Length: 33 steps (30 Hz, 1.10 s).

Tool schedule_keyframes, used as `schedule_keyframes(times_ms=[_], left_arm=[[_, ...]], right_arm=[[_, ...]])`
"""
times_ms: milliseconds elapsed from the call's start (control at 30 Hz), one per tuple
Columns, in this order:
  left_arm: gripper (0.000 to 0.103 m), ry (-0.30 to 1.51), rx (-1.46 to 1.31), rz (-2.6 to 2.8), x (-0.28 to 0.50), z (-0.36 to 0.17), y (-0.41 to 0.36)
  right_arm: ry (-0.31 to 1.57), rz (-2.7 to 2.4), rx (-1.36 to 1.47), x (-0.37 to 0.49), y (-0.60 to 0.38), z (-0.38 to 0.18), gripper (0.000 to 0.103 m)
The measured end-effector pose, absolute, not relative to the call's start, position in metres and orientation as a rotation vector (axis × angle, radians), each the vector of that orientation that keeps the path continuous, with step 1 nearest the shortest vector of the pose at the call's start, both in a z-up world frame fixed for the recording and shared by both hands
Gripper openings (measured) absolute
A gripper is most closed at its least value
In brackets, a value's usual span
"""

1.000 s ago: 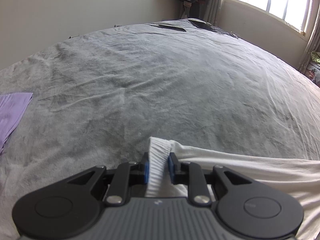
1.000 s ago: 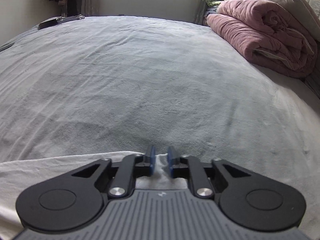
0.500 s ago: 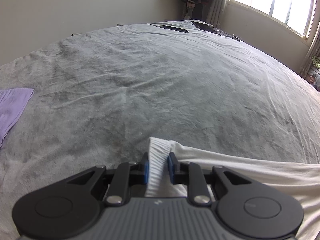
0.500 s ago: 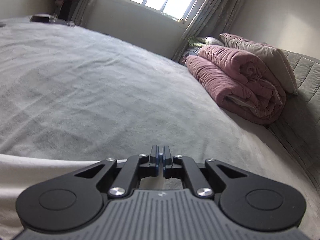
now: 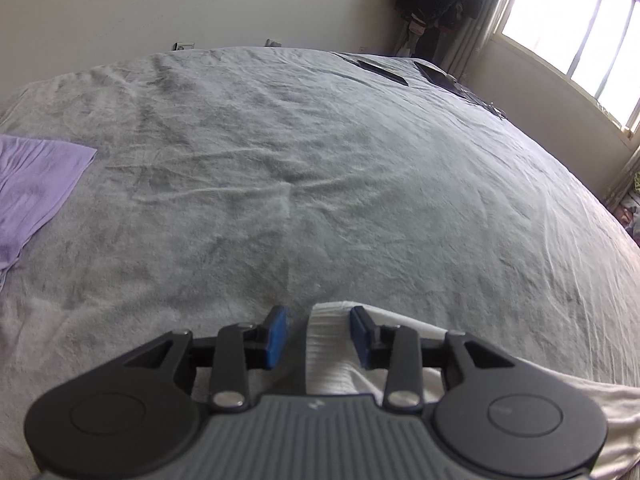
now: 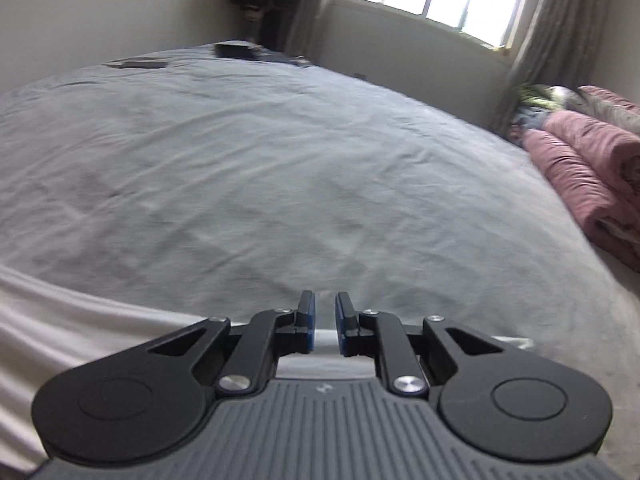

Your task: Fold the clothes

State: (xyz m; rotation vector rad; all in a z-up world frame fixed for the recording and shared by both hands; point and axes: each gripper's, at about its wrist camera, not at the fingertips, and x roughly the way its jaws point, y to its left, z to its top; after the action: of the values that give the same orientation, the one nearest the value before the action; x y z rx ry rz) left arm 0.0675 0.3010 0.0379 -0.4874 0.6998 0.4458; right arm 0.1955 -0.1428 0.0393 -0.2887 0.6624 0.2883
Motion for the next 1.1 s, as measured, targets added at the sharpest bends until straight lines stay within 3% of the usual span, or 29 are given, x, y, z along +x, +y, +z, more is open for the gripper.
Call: schedule_keyframes(times_ms=[200,233,367,533,767,900,1100], left_arm=[[0.041,0.701,-0.52,0.402,0.067,0.038,0.305],[0.041,0.696,-0.53,0.401,0.065,0.039,0.306],[0.04,0.638,-0.583,0.438,0.054,0.047,0.321],[0.038,0.629,-0.645,0.421,0.047,0.048,0.33],[0.032,0.64,-0.661,0.365,0.038,0.049,0.33],[0.032,0.65,-0.654,0.331,0.029,0.052,0.332],[0.032,0.673,-0.599,0.298,0.009,0.052,0.337]], right_arm=[[0.674,0.304,-0.376,0.179,-0.083,0.012,0.015],[0.673,0.25,-0.366,0.184,-0.086,0.014,0.025],[0.634,0.026,-0.368,0.179,-0.101,0.031,0.034],[0.569,0.296,-0.395,0.118,-0.063,0.053,0.028],[0.627,0.702,-0.351,0.039,0.007,0.053,0.025],[0.676,0.681,-0.44,0.029,0.019,0.03,0.024],[0.664,0.455,-0.355,0.041,-0.005,0.022,0.024]])
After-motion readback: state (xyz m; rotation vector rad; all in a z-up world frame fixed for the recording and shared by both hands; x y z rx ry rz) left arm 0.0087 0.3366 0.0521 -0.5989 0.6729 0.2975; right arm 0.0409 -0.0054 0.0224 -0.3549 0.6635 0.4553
